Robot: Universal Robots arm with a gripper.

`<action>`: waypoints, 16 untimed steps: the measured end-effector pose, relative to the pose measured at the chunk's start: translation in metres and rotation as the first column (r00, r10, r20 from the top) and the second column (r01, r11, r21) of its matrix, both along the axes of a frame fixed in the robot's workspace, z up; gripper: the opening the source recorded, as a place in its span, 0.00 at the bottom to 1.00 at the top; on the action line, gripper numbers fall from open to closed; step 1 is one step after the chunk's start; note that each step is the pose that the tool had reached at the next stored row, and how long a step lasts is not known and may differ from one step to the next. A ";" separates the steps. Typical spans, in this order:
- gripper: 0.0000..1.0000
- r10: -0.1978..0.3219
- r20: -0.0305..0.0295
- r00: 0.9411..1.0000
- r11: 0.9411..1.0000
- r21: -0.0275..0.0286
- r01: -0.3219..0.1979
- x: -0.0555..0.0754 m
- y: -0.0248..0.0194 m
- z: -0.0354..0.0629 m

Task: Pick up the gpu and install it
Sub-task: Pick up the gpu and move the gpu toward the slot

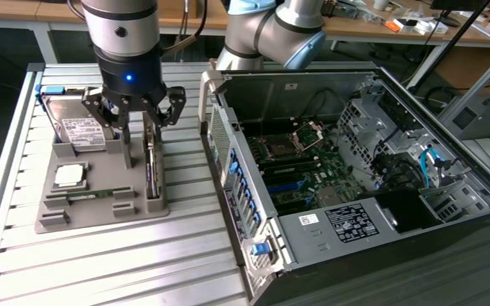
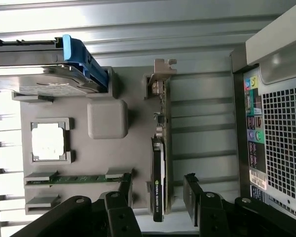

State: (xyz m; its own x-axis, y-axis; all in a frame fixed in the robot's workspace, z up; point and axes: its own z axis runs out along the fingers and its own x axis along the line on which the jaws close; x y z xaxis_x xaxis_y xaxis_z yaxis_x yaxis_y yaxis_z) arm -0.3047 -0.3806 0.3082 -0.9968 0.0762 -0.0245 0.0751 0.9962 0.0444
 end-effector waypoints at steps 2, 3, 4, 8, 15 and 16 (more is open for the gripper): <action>0.54 0.000 0.000 1.000 1.000 0.000 0.000 -0.001 0.0003 -0.0014; 0.54 0.000 0.000 1.000 1.000 0.000 0.000 -0.001 0.0005 -0.0022; 0.54 0.000 0.000 1.000 1.000 0.000 0.000 -0.002 0.0006 -0.0030; 0.54 0.000 0.000 1.000 1.000 0.000 0.000 -0.002 0.0009 -0.0063; 0.54 0.000 0.000 1.000 1.000 0.000 0.000 -0.002 0.0009 -0.0117; 0.54 0.000 0.000 1.000 1.000 0.000 0.000 -0.002 0.0009 -0.0127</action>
